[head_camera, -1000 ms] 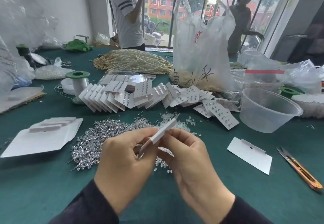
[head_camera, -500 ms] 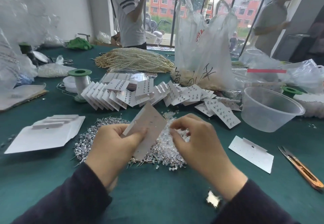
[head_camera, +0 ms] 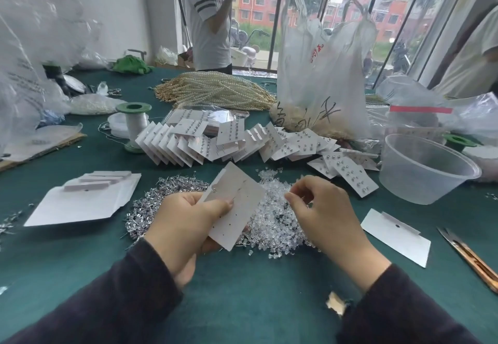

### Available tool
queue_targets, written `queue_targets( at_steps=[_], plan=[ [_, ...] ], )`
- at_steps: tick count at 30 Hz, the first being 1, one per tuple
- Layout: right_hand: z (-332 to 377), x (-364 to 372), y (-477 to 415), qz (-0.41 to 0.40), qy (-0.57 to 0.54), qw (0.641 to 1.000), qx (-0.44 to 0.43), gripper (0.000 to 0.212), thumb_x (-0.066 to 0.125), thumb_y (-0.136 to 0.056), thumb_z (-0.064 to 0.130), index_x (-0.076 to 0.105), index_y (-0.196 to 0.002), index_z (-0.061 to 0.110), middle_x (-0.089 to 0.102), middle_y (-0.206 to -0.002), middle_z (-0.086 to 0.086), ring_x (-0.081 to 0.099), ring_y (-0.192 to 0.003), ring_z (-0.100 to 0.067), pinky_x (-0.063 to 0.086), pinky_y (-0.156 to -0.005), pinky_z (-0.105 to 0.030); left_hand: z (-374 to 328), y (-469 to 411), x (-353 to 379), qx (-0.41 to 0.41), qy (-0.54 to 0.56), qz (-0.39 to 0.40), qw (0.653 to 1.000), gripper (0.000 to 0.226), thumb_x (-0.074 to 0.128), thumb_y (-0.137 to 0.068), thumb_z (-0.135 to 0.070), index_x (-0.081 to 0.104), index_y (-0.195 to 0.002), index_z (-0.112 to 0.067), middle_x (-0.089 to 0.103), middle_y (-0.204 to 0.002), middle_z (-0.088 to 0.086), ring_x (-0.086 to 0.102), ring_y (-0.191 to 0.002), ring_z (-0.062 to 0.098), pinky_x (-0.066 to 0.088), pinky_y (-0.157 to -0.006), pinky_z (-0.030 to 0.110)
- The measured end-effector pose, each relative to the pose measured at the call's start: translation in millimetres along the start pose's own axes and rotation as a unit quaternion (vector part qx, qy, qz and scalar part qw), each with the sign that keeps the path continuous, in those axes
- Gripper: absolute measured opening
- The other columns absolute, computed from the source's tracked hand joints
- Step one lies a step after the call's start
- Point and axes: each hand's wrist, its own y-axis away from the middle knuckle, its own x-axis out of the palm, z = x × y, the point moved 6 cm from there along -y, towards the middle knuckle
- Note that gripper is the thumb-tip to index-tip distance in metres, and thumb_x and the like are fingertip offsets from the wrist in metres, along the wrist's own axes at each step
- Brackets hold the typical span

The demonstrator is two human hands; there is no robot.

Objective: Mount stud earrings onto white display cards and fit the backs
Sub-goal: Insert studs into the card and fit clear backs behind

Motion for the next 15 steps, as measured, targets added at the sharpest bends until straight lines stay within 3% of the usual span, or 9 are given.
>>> queue_targets(
  at_steps=[5, 10, 15],
  plan=[
    [-4.2, -1.1, 1.8, -0.008, -0.075, 0.996, 0.039, 0.014, 0.066, -0.082, 0.018, 0.061, -0.069, 0.021, 0.058, -0.057, 0.01, 0.052, -0.056, 0.002, 0.037, -0.053, -0.007, 1.1, 1.1, 1.5, 0.009, 0.004, 0.004, 1.0, 0.007, 0.061, -0.08, 0.001, 0.062, -0.087, 0.001, 0.071, -0.063, 0.011, 0.067, -0.049, 0.021, 0.048, -0.038, 0.023],
    [-2.9, -4.3, 4.9, -0.023, -0.093, 0.994, 0.045, 0.012, 0.069, -0.08, 0.018, 0.067, -0.069, 0.021, 0.063, -0.061, 0.011, 0.055, -0.06, 0.0, 0.038, -0.054, -0.006, 0.9, 0.8, 1.7, 0.026, -0.015, -0.004, 1.0, 0.003, 0.062, -0.08, 0.001, 0.063, -0.082, -0.001, 0.071, -0.066, 0.014, 0.066, -0.049, 0.022, 0.051, -0.04, 0.026],
    [9.8, -6.9, 11.3, 0.002, -0.219, 0.974, 0.055, 0.014, 0.067, -0.081, 0.011, 0.066, -0.069, 0.018, 0.066, -0.059, 0.003, 0.062, -0.053, -0.007, 0.05, -0.054, -0.019, -1.2, 1.1, 1.2, 0.075, -0.045, -0.034, 0.996, 0.011, 0.064, -0.079, 0.001, 0.063, -0.072, -0.007, 0.07, -0.063, 0.01, 0.065, -0.054, 0.025, 0.053, -0.048, 0.03]
  ],
)
